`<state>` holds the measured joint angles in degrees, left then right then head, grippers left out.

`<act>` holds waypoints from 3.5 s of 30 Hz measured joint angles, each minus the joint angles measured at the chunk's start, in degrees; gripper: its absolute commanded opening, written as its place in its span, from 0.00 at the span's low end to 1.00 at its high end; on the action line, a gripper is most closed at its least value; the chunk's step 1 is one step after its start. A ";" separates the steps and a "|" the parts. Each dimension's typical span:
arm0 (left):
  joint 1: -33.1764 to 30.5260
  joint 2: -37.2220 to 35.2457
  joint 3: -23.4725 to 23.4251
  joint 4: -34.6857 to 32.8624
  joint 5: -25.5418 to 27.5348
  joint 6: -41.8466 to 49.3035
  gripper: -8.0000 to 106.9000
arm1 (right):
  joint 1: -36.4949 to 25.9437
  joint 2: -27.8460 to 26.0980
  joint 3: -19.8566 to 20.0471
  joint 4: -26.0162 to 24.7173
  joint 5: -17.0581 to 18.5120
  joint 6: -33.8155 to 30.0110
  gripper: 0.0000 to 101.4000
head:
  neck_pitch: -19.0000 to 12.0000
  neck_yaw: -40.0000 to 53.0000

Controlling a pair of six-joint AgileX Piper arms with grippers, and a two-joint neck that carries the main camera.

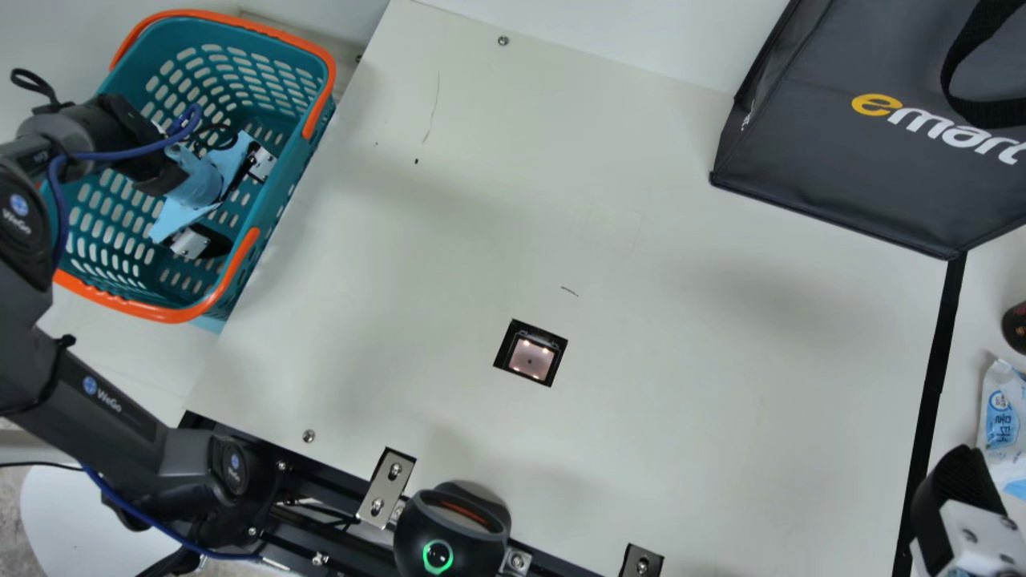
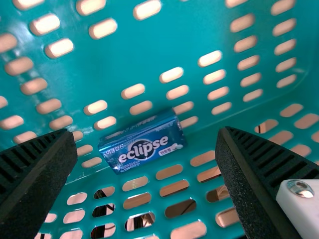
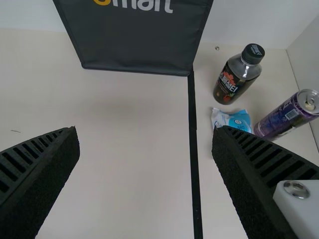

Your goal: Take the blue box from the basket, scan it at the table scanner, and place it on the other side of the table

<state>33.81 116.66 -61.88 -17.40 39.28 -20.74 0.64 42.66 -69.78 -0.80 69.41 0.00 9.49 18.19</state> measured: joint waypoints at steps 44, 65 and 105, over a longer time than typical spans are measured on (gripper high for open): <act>0.01 6.82 5.49 -11.85 -9.61 2.42 0.85 | 0.00 0.00 0.00 0.00 0.06 0.00 0.94 | 0.09 0.09; -2.82 6.97 5.54 -12.45 -12.38 -1.56 0.85 | 0.00 0.00 0.00 0.00 0.06 0.00 0.94 | 0.09 0.00; -0.70 0.43 6.71 -2.82 -7.98 -7.36 0.00 | 0.00 0.00 0.00 0.00 0.06 0.00 0.94 | 0.09 0.00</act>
<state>33.11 117.09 -55.17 -20.22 31.30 -28.10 0.64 42.66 -69.78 -0.80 69.46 0.00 9.58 18.19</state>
